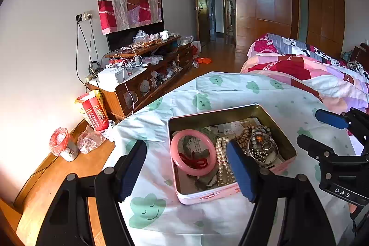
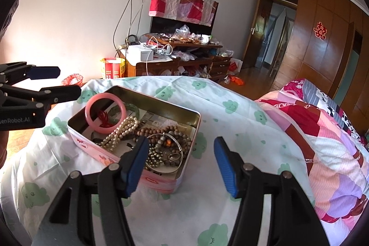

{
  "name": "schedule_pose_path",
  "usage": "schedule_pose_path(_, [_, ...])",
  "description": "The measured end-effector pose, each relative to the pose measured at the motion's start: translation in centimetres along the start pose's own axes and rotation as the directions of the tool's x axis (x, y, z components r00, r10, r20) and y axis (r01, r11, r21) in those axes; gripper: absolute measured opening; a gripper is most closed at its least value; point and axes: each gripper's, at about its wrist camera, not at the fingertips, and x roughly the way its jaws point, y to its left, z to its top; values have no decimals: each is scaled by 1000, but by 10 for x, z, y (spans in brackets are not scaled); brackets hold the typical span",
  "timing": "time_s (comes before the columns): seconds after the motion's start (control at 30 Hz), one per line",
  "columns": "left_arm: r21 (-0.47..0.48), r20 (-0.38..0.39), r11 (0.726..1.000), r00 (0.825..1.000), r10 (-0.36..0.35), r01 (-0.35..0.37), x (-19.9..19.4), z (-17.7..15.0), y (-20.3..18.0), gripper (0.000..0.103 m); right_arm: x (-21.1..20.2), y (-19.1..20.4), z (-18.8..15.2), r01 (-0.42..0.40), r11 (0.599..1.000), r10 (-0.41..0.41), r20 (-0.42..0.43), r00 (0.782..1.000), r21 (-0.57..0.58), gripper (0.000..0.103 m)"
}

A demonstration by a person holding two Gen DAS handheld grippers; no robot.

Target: Organize jewelry

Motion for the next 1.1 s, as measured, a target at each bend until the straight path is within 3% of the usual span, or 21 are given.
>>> schedule_pose_path(1.1, [-13, -36, 1000, 999, 9, -9, 8, -1, 3, 72, -1, -5, -4, 17, 1000, -17, 5, 1000, -6, 64])
